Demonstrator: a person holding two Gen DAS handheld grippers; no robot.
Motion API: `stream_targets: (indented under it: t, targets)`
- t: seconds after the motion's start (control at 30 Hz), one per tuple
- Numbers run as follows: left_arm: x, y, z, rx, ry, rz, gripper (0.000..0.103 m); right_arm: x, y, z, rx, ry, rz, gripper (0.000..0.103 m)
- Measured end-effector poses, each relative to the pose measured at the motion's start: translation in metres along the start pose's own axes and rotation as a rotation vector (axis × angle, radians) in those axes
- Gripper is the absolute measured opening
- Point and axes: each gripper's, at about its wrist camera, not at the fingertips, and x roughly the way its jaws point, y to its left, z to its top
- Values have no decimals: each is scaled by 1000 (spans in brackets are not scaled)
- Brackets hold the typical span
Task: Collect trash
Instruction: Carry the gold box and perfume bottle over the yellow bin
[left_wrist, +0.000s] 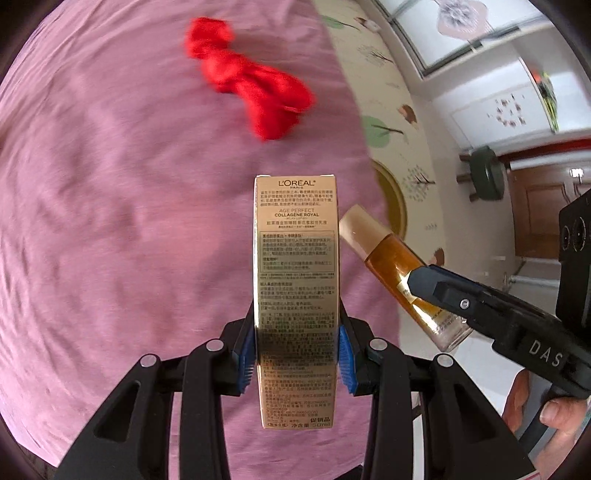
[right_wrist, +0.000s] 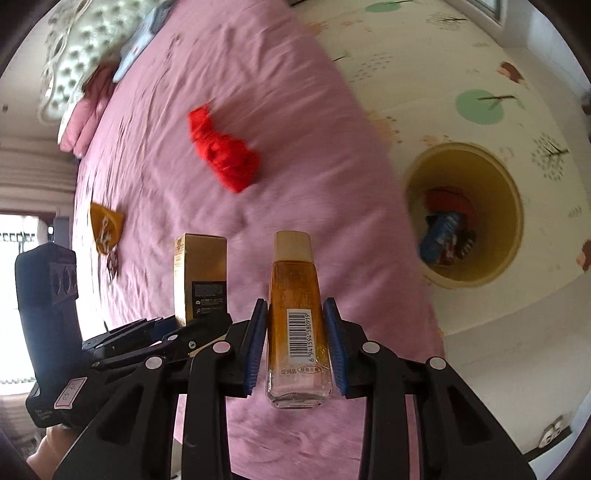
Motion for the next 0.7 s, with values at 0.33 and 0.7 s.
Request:
stream_targets:
  t: [0.33,0.7]
  targets:
    - [25,-88,17,136,43,-7,37,-46,-82,4,130,-85,-19,31]
    - [51,-143,56,231,70,-15,37,-72,-142,24,175,-132,-60,31]
